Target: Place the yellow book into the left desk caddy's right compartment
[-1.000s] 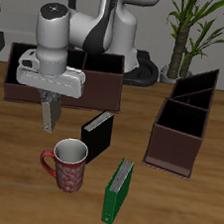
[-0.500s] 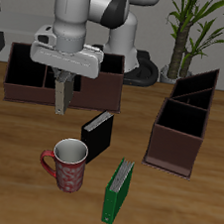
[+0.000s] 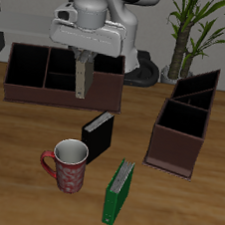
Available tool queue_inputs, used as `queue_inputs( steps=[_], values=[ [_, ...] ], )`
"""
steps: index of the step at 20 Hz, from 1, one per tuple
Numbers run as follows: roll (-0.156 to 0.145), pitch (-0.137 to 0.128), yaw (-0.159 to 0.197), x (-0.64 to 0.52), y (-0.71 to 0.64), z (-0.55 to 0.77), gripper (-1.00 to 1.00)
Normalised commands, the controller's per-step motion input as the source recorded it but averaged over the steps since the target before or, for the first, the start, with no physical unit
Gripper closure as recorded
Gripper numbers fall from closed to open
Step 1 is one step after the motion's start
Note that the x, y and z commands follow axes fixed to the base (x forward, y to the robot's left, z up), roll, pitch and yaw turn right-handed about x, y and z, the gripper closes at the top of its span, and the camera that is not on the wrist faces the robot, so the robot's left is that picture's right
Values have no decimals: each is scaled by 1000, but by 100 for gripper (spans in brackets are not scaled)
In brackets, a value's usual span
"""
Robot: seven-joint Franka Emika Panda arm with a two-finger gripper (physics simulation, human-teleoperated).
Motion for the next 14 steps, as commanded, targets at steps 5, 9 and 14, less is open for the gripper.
queue_inputs(
  steps=[5, 9, 14],
  values=[
    [29, 6, 2, -15, 430, 275, 100],
    [51, -23, 14, -69, 445, 359, 100],
    [53, -31, 19, -45, 499, 324, 100]
  ],
)
